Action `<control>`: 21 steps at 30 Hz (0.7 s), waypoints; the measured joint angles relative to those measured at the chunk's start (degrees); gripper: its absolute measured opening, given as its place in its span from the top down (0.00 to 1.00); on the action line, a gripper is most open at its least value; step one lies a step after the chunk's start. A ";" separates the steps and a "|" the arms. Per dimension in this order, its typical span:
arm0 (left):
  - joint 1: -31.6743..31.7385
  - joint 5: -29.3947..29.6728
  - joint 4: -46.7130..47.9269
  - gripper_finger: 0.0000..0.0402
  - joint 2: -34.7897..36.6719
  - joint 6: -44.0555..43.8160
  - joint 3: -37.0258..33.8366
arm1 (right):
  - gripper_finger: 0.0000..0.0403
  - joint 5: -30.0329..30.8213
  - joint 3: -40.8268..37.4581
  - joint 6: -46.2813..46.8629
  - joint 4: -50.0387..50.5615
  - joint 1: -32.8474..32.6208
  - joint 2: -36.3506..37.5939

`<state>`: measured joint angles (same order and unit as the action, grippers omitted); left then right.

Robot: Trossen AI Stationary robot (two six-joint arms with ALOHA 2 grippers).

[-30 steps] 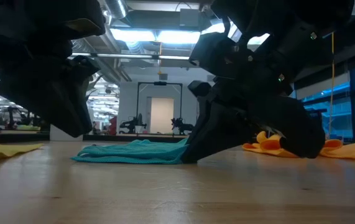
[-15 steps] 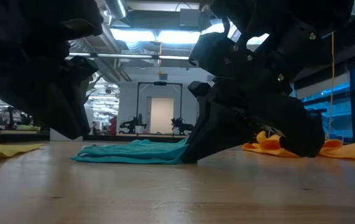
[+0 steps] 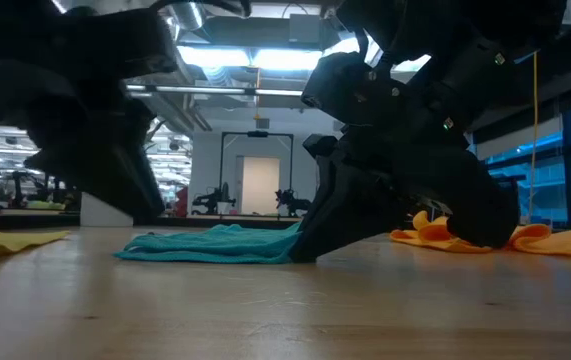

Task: Roll microfiber towels into tight, uniform cylinder then place into a basket
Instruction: Roll the blue microfiber towel

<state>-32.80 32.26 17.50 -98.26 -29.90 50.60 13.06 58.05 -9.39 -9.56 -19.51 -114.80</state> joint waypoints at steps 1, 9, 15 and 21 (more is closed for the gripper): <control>-0.06 -0.25 -0.17 0.76 0.00 -0.03 -0.29 | 0.98 0.00 -0.01 0.00 0.00 0.00 0.00; -0.99 -1.74 -1.21 0.76 -0.04 0.53 -2.60 | 0.98 0.04 -0.01 0.11 0.02 0.00 0.00; -0.98 -1.78 -5.36 0.77 -0.04 2.47 -4.31 | 0.98 0.09 0.01 0.11 0.02 0.00 0.00; -0.98 -1.86 -7.82 0.77 -0.04 4.80 -5.36 | 0.98 0.11 0.00 0.12 0.02 0.00 0.00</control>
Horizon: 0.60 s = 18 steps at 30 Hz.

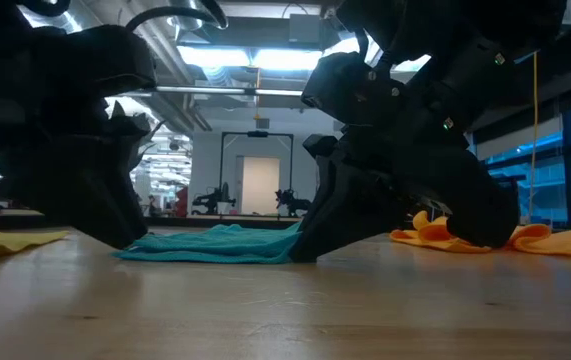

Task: Roll microfiber towels into tight, uniform cylinder then place into a basket
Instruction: Roll the blue microfiber towel

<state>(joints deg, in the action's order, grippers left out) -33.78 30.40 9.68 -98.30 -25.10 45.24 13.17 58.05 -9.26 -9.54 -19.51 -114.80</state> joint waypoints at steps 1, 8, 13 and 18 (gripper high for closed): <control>0.00 -0.02 -0.28 0.77 0.00 -0.35 -0.17 | 0.98 0.00 -0.01 0.00 0.00 0.00 0.00; 0.14 -0.18 -0.38 0.77 0.00 -1.90 -0.93 | 0.98 0.02 -0.01 0.01 -0.02 0.00 0.00; 0.15 -1.45 -0.49 0.77 0.00 -1.54 -0.93 | 0.98 0.03 0.00 0.01 -0.02 0.00 0.00; 0.17 -1.87 -1.63 0.78 0.00 -1.62 -0.93 | 0.98 0.04 0.00 0.01 -0.02 0.00 0.00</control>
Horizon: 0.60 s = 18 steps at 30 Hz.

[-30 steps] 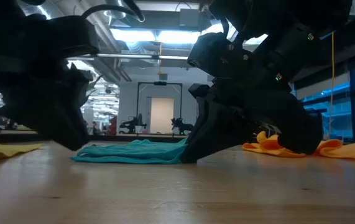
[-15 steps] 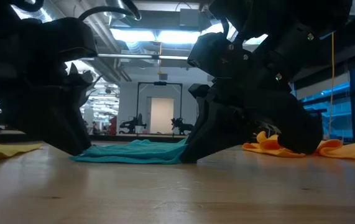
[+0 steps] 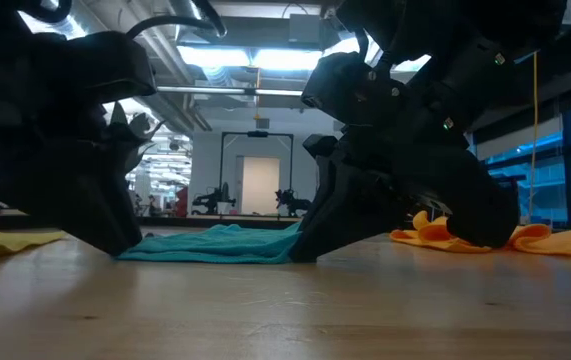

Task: Roll microfiber towels into tight, uniform cylinder then place into a basket
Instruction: Roll the blue microfiber towel

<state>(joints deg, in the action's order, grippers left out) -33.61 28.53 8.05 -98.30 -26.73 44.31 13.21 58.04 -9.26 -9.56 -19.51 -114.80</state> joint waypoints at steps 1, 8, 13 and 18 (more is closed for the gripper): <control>0.00 -0.56 -0.60 0.78 0.00 -0.02 0.00 | 0.98 0.00 0.02 0.00 -0.02 0.00 0.00; 0.42 -1.99 -2.03 0.78 -1.34 1.80 0.11 | 0.98 0.02 0.00 0.00 -0.02 0.00 0.00; 0.72 -1.19 -2.58 0.78 -3.21 3.71 0.28 | 0.98 0.04 0.00 0.02 -0.02 0.00 0.00; 0.32 -2.03 -0.39 0.78 -1.57 9.14 2.19 | 0.98 0.07 0.02 0.02 -0.02 0.00 0.00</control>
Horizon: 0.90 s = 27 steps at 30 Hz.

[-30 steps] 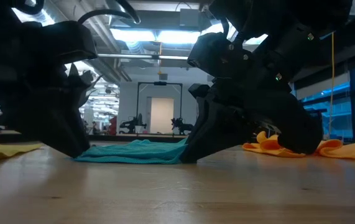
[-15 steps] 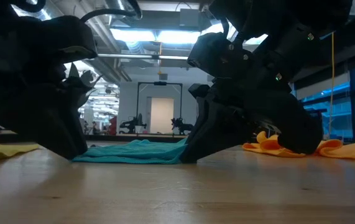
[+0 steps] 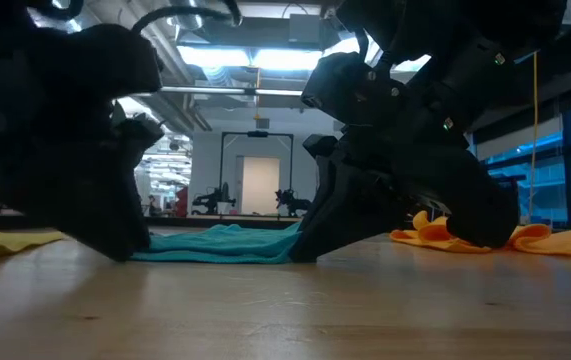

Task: Roll microfiber towels into tight, uniform cylinder then place into a basket
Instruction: Roll the blue microfiber towel

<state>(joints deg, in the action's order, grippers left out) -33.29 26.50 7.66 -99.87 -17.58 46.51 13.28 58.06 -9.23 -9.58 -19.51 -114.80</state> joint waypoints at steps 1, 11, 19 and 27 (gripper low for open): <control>-0.24 0.08 0.32 0.78 0.50 1.55 0.64 | 0.98 0.01 -0.02 -0.01 0.00 0.00 0.00; -1.20 4.23 8.20 0.78 1.86 1.12 4.07 | 0.98 0.00 -0.02 0.00 0.02 0.00 0.00; 0.52 3.21 9.15 0.78 -1.09 -2.82 4.00 | 0.98 0.00 -0.02 0.00 0.00 0.00 0.00; 0.89 3.13 7.58 0.78 -3.37 -2.95 4.24 | 0.98 -0.01 -0.01 0.00 0.00 0.00 0.00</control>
<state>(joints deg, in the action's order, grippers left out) -32.40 29.63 15.24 -103.24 -20.54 50.74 13.27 58.05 -9.23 -9.58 -19.51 -114.80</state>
